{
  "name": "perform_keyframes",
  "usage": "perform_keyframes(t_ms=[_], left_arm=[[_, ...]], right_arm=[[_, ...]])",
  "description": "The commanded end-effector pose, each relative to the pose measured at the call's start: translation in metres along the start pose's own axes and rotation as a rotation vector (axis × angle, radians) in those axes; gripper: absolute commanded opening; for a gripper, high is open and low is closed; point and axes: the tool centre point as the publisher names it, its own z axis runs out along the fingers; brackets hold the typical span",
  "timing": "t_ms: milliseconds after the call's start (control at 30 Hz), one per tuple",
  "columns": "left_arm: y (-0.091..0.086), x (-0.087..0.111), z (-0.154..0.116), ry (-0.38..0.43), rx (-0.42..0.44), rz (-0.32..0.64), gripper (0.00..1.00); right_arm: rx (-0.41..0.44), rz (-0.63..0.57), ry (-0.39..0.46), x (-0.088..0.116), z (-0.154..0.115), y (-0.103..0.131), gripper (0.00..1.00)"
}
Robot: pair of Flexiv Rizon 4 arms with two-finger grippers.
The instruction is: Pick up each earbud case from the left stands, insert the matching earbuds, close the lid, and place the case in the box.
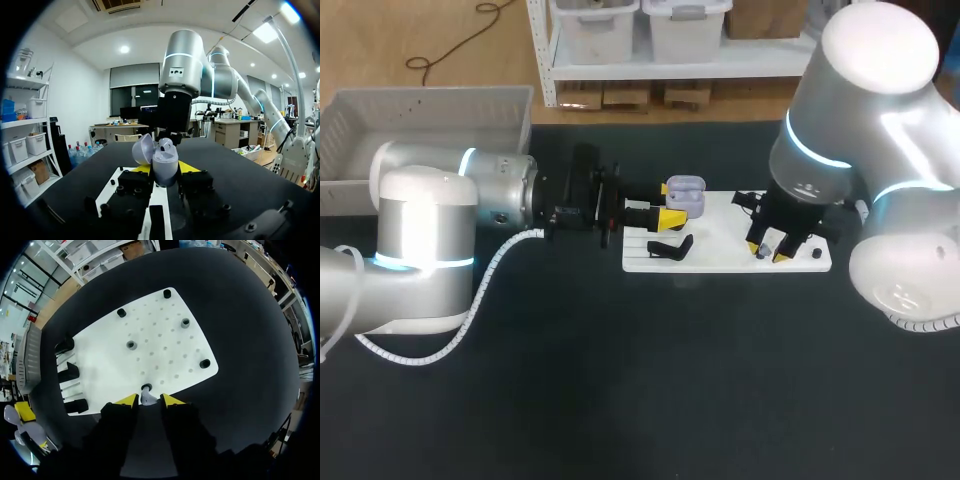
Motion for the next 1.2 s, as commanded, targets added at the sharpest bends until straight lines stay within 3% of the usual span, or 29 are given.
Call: perform_keyframes(t_ms=[33, 167, 367, 767, 1067, 1200], left_arm=[[-0.001, 0.000, 0.000, -0.001, -0.006, 0.003, 0.00], [-0.001, 0.000, 0.000, -0.001, -0.006, 0.003, 0.00], [-0.001, 0.000, 0.000, -0.001, -0.006, 0.003, 0.00], [-0.001, 0.000, 0.000, -0.001, -0.006, 0.003, 0.00], [-0.001, 0.000, 0.000, -0.001, -0.006, 0.003, 0.00], [-0.001, 0.000, 0.000, -0.001, -0.006, 0.003, 0.00]], right_arm=[[-0.002, -0.001, 0.008, -0.001, 0.002, 0.000, 0.27], [-0.002, -0.006, 0.012, -0.001, 0.004, 0.001, 0.25], [-0.008, -0.004, 0.017, -0.003, 0.006, 0.002, 0.00], [-0.015, -0.002, 0.015, 0.000, -0.019, 0.002, 0.00], [-0.012, 0.005, -0.001, 0.009, -0.066, 0.001, 0.00], [-0.007, 0.001, 0.030, 0.012, -0.093, 0.002, 0.00]])
